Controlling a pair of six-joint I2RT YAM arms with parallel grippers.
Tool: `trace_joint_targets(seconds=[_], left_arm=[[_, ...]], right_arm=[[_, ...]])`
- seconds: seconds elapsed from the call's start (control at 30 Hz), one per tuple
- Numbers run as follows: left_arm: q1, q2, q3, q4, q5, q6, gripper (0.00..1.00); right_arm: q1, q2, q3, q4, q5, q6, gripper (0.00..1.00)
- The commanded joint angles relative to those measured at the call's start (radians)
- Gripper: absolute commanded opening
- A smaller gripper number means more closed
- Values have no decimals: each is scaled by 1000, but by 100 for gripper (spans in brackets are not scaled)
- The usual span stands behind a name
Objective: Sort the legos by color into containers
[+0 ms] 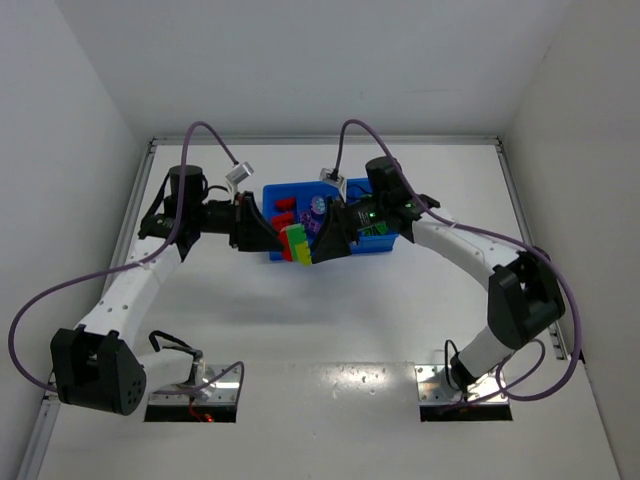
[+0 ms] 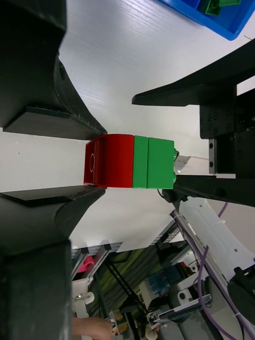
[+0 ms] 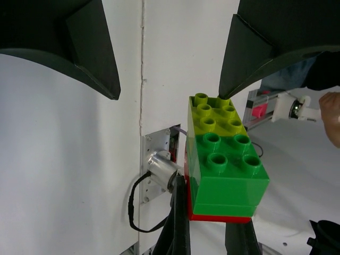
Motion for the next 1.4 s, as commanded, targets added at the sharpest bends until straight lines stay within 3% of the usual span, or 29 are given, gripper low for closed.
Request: trace_joint_targets(seconds=[0.0,0.57,1.37], left_arm=[[-16,4,27,34,31,19,5],[-16,4,9,34,11,28,5],[-16,-5,-10,43,23,37,0]], right_arm=[[29,8,59,73,-43,24,75],[38,-90,31,52,-102,-18,75],[47,-9,88,43,-75,-18,73]])
